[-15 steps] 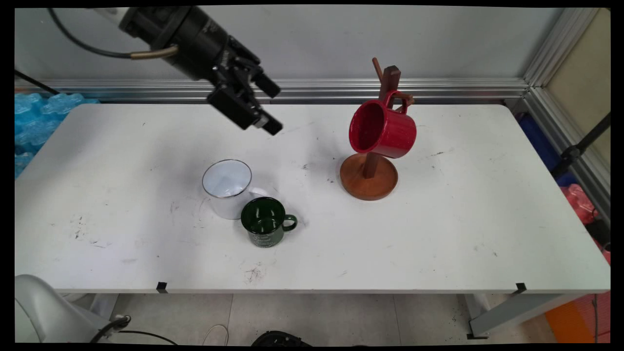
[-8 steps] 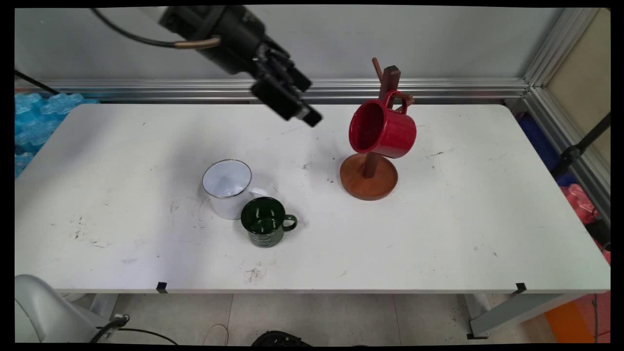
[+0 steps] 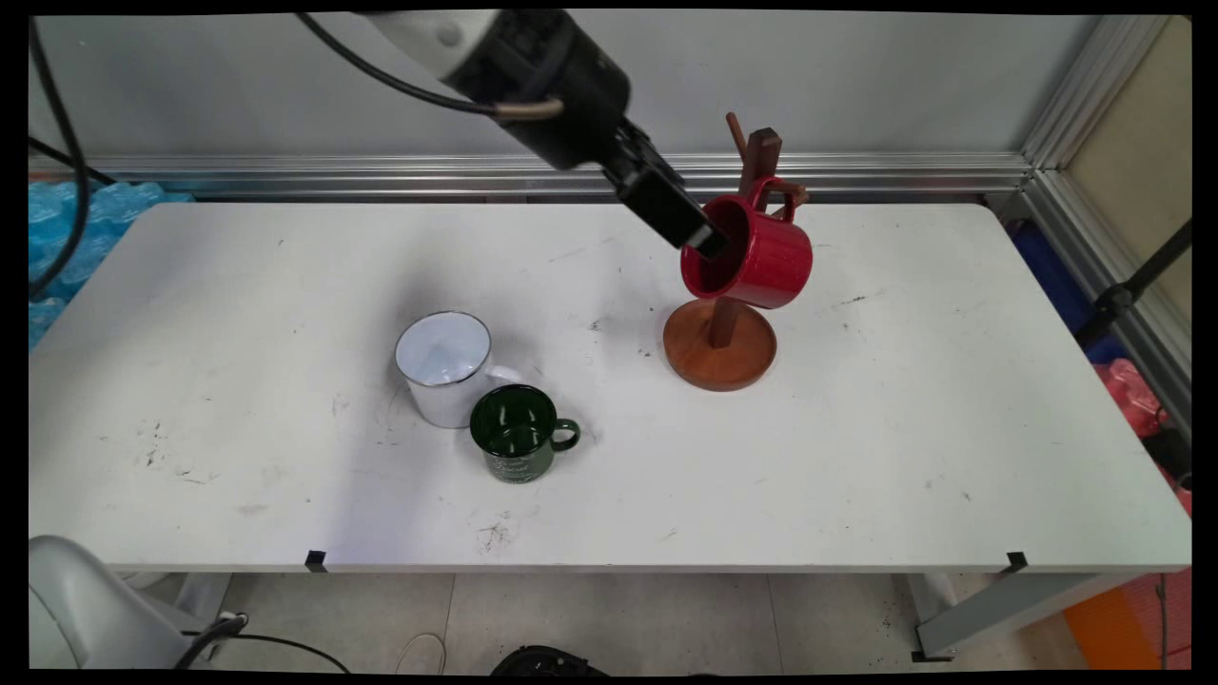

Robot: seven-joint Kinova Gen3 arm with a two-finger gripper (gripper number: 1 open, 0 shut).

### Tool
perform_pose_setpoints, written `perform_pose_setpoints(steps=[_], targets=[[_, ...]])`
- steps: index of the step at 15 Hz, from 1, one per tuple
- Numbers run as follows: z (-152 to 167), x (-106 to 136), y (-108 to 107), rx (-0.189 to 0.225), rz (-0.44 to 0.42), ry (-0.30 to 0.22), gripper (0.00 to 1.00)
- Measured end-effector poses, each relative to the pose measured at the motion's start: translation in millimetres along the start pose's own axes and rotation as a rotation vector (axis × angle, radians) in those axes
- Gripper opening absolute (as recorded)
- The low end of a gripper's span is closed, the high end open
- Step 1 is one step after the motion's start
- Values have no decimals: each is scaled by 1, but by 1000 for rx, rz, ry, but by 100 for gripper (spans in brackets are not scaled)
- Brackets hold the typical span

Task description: Pick up the red mug from the rack

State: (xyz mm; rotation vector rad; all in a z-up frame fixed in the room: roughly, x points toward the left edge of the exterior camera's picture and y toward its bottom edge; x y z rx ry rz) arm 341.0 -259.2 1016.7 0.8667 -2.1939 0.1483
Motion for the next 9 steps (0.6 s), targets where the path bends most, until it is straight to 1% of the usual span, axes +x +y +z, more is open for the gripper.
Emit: perform_pose_setpoints(steps=[4,9], targets=[[23,5,4,15,-50,-14,100],[61,9,5,45,-125,-29,100]])
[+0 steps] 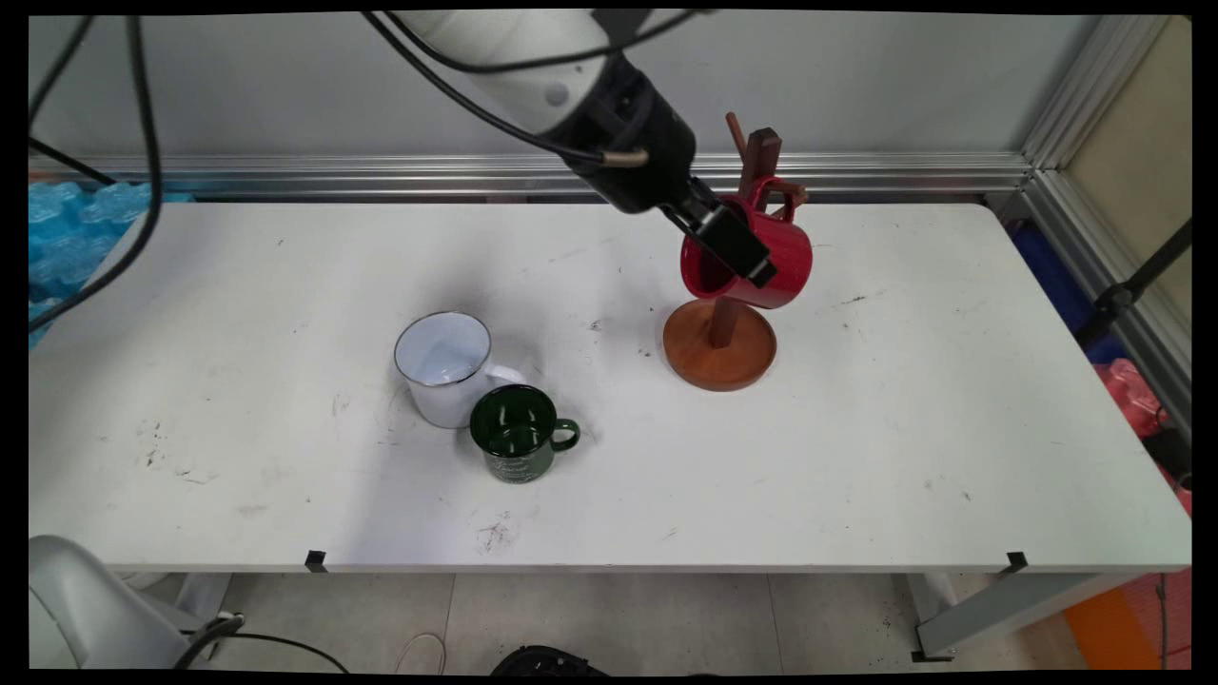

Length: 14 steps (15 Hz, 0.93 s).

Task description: Pick up the red mug from the rack

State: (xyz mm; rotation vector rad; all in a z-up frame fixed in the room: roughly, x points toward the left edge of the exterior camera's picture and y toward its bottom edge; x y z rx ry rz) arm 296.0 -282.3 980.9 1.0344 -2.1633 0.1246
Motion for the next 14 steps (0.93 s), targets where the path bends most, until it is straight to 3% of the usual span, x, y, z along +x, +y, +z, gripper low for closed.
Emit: perform_pose_setpoints(steps=[12,13,14], targets=[[53,5,4,34,-94,-6,100],[56,6,3,39,-99,-5,0],[58,6,3,44,-103,-4,0]])
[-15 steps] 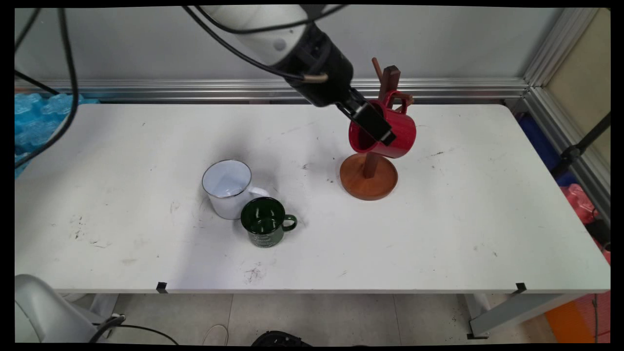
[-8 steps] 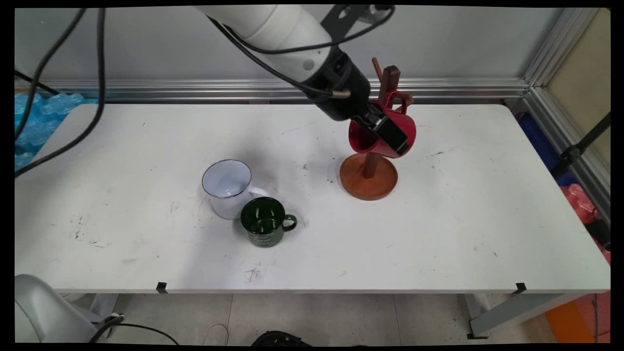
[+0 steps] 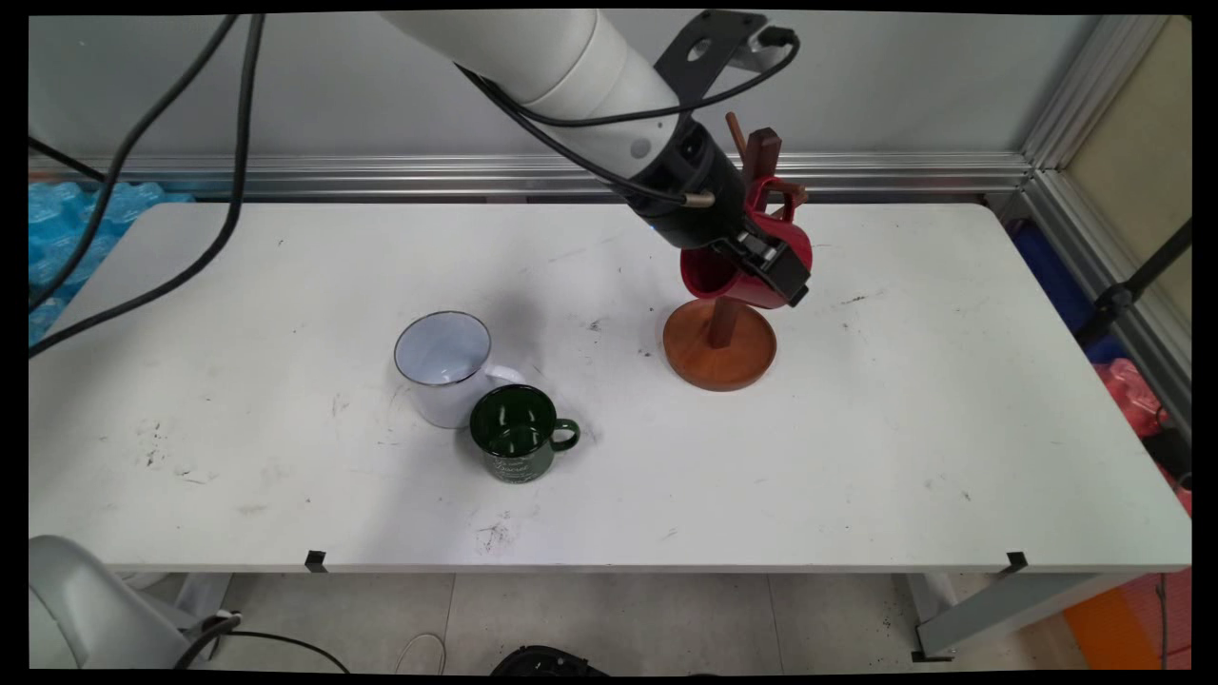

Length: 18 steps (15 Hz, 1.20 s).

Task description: Pick up the red mug from the rack, then place the picked object on the table

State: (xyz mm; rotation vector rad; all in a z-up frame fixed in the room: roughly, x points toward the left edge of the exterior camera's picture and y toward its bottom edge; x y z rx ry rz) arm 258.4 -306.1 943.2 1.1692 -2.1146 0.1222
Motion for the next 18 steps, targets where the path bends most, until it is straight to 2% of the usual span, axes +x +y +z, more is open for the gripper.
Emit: perform_pose_setpoints(steps=[8,18], targets=[[8,-3,-4,31,-21,-2,0],[5,-2,-4,35,-23,9,0]])
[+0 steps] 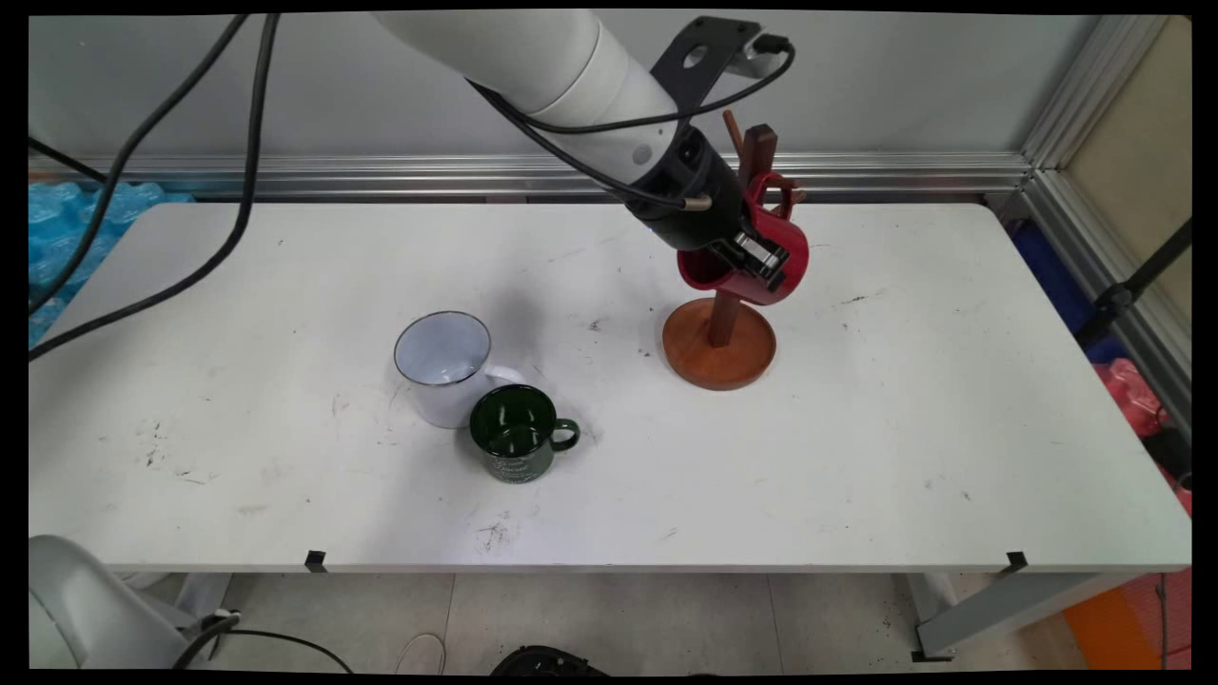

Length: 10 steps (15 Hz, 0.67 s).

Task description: Place the picked object on the table

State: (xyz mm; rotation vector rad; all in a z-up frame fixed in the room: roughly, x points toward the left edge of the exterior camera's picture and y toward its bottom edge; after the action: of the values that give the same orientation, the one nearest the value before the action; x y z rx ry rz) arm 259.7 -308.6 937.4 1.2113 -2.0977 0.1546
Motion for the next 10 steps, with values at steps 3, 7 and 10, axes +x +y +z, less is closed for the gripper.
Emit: perform_pose_setpoints(steps=[3,7,10], targets=[[-5,4,1,-4,3,13,0],[-14,7,5,-20,11,23,0],[-21,7,9,-35,18,26,0]])
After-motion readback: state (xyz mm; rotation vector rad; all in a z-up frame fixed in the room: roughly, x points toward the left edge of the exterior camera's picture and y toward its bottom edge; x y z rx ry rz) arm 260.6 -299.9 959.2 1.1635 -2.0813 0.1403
